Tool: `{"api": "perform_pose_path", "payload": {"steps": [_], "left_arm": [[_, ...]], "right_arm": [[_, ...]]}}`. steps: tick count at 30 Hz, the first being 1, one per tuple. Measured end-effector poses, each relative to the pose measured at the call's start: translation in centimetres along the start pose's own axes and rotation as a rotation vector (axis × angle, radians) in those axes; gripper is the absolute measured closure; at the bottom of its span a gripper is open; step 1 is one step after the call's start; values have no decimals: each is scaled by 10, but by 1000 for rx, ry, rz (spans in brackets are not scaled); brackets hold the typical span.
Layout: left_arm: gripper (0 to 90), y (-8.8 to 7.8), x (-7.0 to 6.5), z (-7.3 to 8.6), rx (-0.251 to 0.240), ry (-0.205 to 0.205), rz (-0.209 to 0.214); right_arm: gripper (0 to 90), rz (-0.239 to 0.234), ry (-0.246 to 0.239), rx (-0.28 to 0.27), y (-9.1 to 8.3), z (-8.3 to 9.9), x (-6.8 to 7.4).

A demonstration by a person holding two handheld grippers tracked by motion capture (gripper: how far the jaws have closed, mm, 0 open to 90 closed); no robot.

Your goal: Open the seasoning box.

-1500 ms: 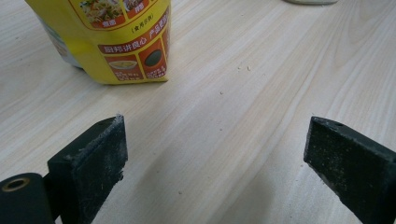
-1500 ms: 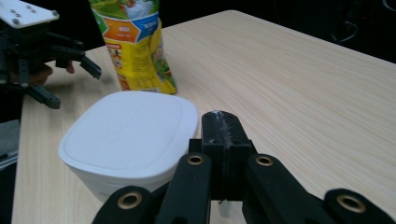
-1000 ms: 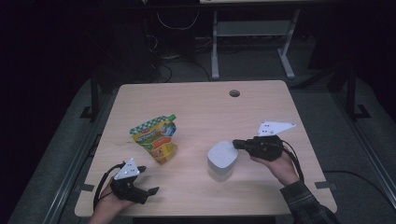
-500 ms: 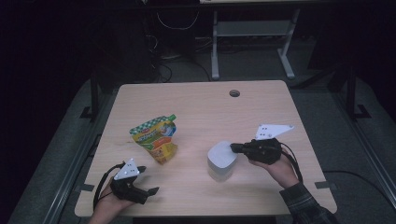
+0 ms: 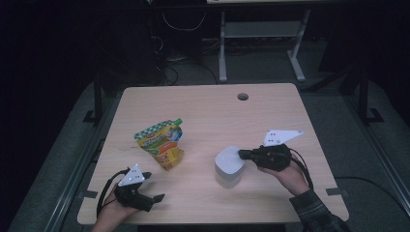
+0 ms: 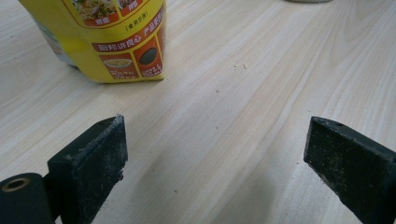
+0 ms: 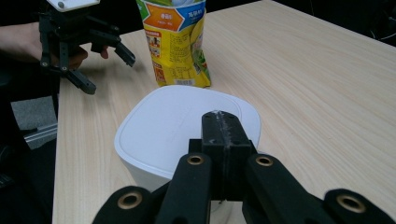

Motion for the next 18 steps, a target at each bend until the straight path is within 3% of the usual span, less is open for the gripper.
{"api": "perform_pose_path", "payload": {"steps": [10,18], "left_arm": [[58,0,0,0,-1,-2,0],[57,1,0,0,7,1,1]], "right_arm": [[897,1,0,3,0,1,-1],[897,34,6,3,3,-1,-9]]}}
Point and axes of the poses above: each handheld gripper's, and its own axes: y roughly forward along the jaws, z roughly out of its underside, x roughly to its left, the point moved 7 cm from there along y, roughly forward along the jaws, and after that the axes turned 1 degree about -x, right-handed, at the moved point
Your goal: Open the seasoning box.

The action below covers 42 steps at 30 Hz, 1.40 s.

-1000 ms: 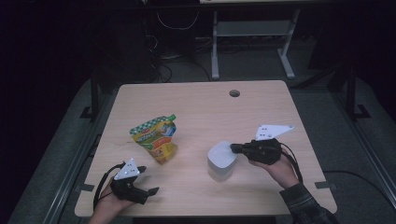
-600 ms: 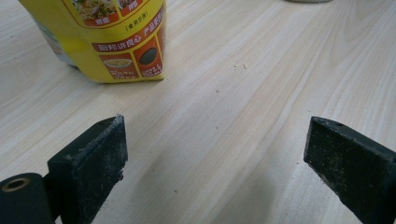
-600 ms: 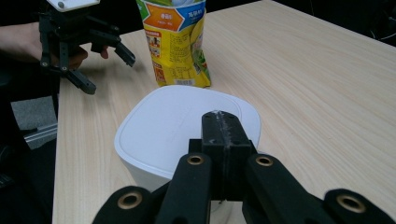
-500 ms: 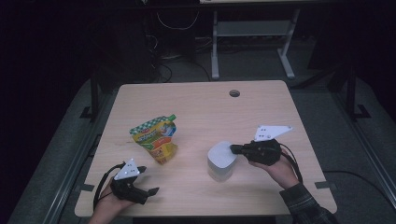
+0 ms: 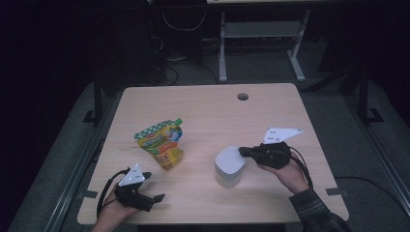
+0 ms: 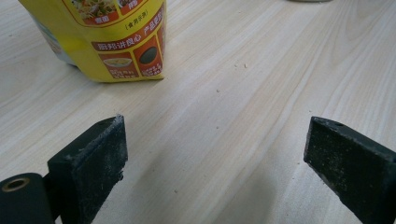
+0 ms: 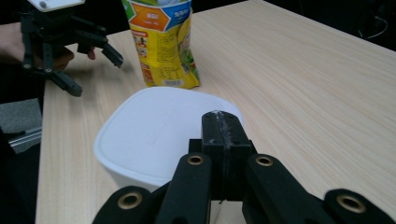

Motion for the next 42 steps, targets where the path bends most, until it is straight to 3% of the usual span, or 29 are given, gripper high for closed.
{"api": "perform_pose_path", "payload": {"steps": [12,42], "left_arm": [[57,0,0,0,0,4,-1],[57,1,0,0,2,1,3]], "right_arm": [[898,39,1,-8,3,-2,-7],[898,49,38,-15,4,3,-15]]}}
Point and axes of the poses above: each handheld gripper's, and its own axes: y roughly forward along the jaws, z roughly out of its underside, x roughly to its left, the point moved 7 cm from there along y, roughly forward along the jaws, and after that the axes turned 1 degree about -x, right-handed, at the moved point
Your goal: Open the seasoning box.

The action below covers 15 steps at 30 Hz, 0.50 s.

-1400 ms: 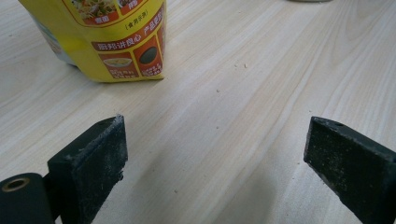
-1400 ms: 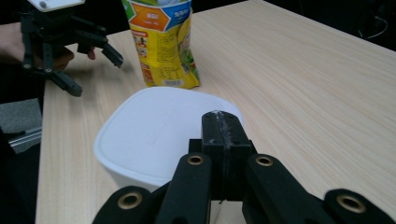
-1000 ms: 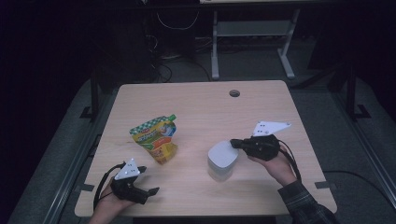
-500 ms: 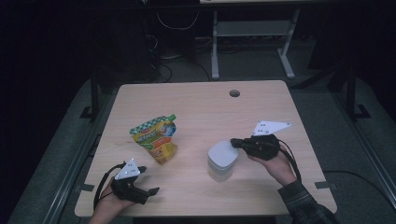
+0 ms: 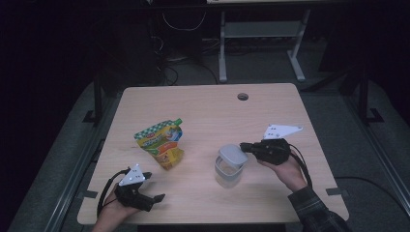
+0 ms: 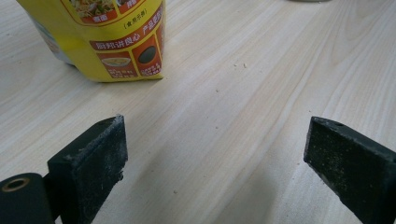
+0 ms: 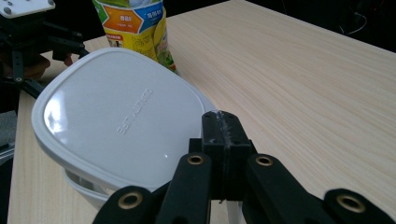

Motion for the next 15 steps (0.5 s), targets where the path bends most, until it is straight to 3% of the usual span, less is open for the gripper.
{"api": "perform_pose_path", "payload": {"steps": [15], "left_arm": [[57,0,-1,0,-5,-8,2]], "right_arm": [[898,6,22,7,1,4,-5]]}}
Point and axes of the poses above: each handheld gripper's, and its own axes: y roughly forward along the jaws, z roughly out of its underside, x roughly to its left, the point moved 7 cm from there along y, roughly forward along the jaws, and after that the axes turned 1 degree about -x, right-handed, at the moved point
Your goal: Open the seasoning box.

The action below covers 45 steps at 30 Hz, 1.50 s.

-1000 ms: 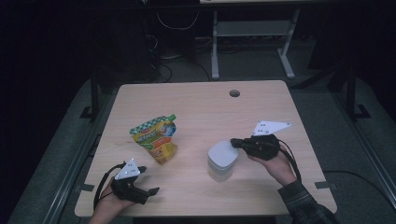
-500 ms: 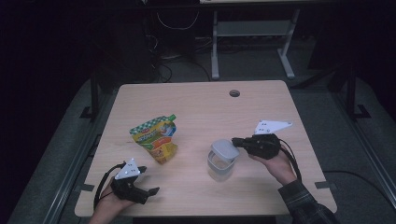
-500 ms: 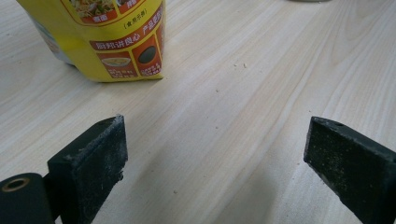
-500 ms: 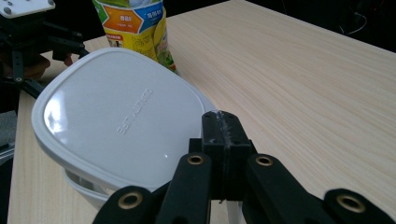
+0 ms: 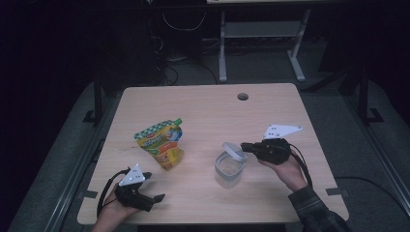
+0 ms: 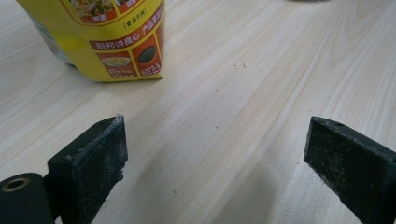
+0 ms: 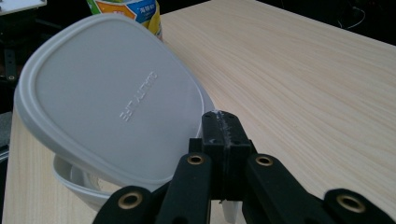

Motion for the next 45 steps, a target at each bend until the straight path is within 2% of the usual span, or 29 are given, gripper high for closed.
{"api": "perform_pose_path", "payload": {"steps": [17,28,37,41,45], "left_arm": [[57,0,-1,0,-1,-3,1],[57,-1,0,0,-1,3,0],[57,-1,0,0,-3,8,-4],[57,-2,0,0,-1,15,-12],[57,-2,0,0,-2,11,-14]], "right_arm": [[898,-3,7,18,3,6,-4],[898,-10,31,24,3,11,-6],[898,13,41,14,0,12,-12],[896,39,45,7,-3,14,-17],[835,71,60,3,-9,19,-23]]}}
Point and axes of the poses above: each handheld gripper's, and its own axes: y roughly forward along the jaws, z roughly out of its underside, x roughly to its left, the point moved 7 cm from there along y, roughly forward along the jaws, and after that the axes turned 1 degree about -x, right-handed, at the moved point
